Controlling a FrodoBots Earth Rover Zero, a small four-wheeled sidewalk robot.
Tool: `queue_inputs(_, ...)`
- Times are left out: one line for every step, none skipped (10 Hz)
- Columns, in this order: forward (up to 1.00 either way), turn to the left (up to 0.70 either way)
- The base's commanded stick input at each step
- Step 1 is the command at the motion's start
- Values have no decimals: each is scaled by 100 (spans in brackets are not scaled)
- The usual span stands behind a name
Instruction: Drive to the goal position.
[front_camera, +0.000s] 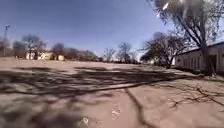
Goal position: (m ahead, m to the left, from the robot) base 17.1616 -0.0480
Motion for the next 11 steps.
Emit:
queue_inputs(100, 0)
queue_inputs(100, 0)
queue_inputs(100, 0)
queue_inputs(100, 0)
queue_inputs(100, 0)
queue_inputs(100, 0)
queue_inputs(100, 0)
queue_inputs(100, 0)
queue_inputs(100, 0)
queue_inputs(100, 0)
queue_inputs(100, 0)
